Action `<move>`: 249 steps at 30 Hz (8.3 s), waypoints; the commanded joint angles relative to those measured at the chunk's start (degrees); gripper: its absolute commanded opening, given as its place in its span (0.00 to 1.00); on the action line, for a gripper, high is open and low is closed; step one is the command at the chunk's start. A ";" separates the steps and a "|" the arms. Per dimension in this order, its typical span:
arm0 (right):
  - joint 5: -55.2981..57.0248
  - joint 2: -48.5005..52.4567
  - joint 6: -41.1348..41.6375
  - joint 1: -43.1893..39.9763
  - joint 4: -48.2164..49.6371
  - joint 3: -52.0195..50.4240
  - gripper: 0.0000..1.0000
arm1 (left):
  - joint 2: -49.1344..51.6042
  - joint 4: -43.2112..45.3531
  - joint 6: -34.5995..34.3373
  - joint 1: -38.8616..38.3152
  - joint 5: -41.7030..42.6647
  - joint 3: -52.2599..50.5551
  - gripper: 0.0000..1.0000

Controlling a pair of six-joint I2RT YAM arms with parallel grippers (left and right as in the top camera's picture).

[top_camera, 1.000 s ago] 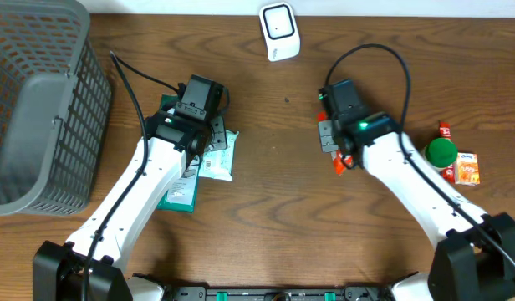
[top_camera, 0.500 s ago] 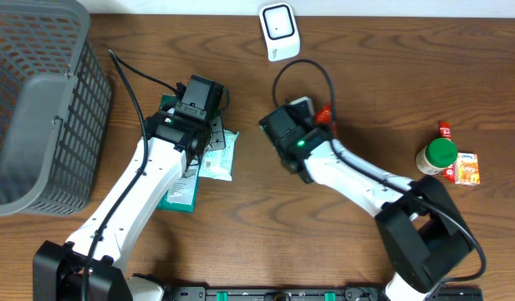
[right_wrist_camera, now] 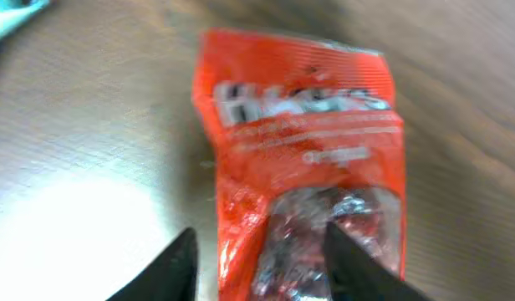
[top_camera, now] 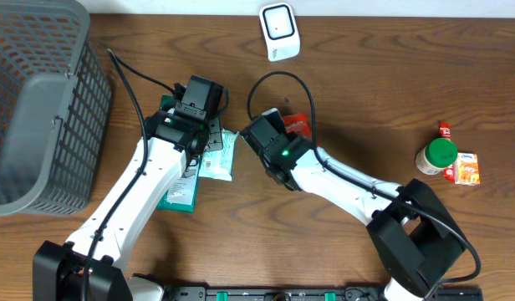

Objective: Scan the item barcode

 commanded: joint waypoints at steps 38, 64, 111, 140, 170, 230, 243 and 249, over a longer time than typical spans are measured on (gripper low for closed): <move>-72.26 -4.83 1.16 -34.34 14.34 -15.19 0.01 | 25.97 39.39 5.97 -4.00 54.82 -0.11 0.07; -62.29 -5.84 14.82 -21.35 23.69 -26.73 0.01 | 27.87 28.81 7.26 -3.82 36.85 -0.09 0.08; -58.97 -7.17 11.39 -22.40 26.16 -23.06 0.01 | 28.46 47.10 9.38 -4.28 32.96 -0.09 0.10; -58.38 -6.80 -20.20 -37.22 -5.60 -1.25 0.77 | 20.37 22.71 5.88 -11.63 34.03 -0.11 0.15; -65.40 7.80 -22.36 -38.18 1.99 -1.60 0.57 | 26.97 23.39 5.92 -14.38 25.88 -0.22 0.15; -65.35 7.85 -14.82 -37.70 -10.40 -1.62 0.38 | 20.41 19.08 0.98 -24.17 17.07 -3.04 0.14; -62.79 7.85 -11.32 -32.54 -13.29 -1.86 0.47 | 16.13 11.74 1.86 -19.85 12.07 -1.95 0.14; -62.82 7.28 -8.20 -33.83 -14.05 0.55 0.52 | 8.92 14.88 2.27 -18.47 12.96 -1.57 0.14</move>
